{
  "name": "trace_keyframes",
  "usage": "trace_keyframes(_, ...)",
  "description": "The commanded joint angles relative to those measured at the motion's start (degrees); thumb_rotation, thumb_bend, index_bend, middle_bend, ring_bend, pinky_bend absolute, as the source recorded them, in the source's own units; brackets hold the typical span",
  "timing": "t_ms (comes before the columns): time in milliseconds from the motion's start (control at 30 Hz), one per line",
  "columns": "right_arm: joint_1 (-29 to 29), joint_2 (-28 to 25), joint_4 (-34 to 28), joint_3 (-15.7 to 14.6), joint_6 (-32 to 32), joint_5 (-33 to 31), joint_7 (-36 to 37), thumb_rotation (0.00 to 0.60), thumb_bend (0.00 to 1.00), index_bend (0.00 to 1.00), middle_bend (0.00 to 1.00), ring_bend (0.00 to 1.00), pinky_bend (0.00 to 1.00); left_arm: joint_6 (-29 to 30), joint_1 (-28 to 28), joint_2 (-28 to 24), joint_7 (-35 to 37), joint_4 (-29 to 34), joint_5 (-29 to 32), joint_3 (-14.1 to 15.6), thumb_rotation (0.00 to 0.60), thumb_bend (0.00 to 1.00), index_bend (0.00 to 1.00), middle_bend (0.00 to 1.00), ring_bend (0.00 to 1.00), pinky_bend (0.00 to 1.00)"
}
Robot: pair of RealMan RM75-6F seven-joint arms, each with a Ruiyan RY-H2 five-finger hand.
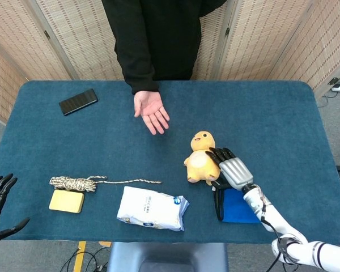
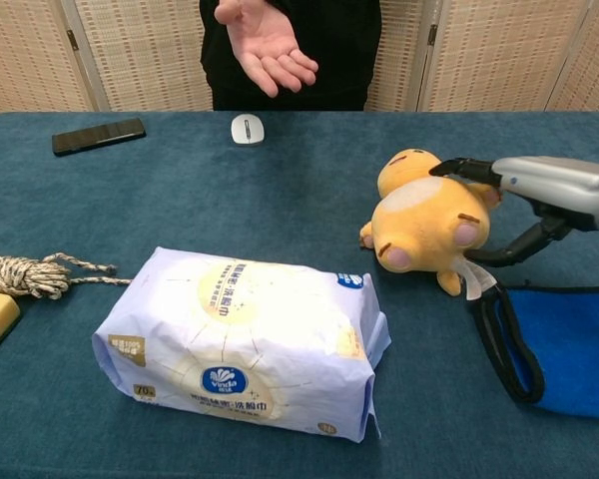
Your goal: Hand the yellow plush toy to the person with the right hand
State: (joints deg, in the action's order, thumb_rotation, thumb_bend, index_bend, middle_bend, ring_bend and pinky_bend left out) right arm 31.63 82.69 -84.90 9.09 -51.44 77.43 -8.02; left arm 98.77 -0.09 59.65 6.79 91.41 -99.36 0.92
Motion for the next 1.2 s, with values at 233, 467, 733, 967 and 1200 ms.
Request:
trace_keyframes(233,1.4,8.0,11.0,-0.4,-7.0,4.2,3.3,0.600,0.55,0.48,0.54,0.56,0.67,1.0,0.4,-0.3,1.3,-0.7,-0.6,0.2,0.600,0.20,0.01,0.10,0.08,0.16)
trace_keyframes(467,-1.9,3.0,4.9,1.2,-22.3,11.5,7.9,0.600,0.61,0.55,0.60,0.63,0.74,0.6,0.3,-0.2,0.6,-0.5,-0.8,0.4,0.600,0.20,0.01,0.10,0.08,0.16)
trace_keyframes(733,0.3,-1.2,-8.7,7.7,-26.3,11.7,3.6,0.600,0.58,0.55,0.60,0.63,0.74,-0.6,-0.2,-0.2,0.7,-0.2,0.1,0.1,0.600,0.20,0.01,0.10,0.08,0.16)
trace_keyframes(967,9.2,4.8,-5.8,14.1,-18.4,3.5,-3.6,0.600,0.53,0.55,0.58,0.63,0.73,-2.5,-1.0,-0.7,3.0,-0.6,1.1,0.1,0.600,0.20,0.01,0.10,0.08,0.16)
trace_keyframes(1200,16.3,11.2,2.8,17.2,-13.2,-3.0,-5.1,0.600,0.51,0.55,0.53,0.61,0.66,-4.1,-1.9,-1.3,6.1,-1.5,2.7,-0.3,0.600,0.20,0.01,0.10,0.08,0.16)
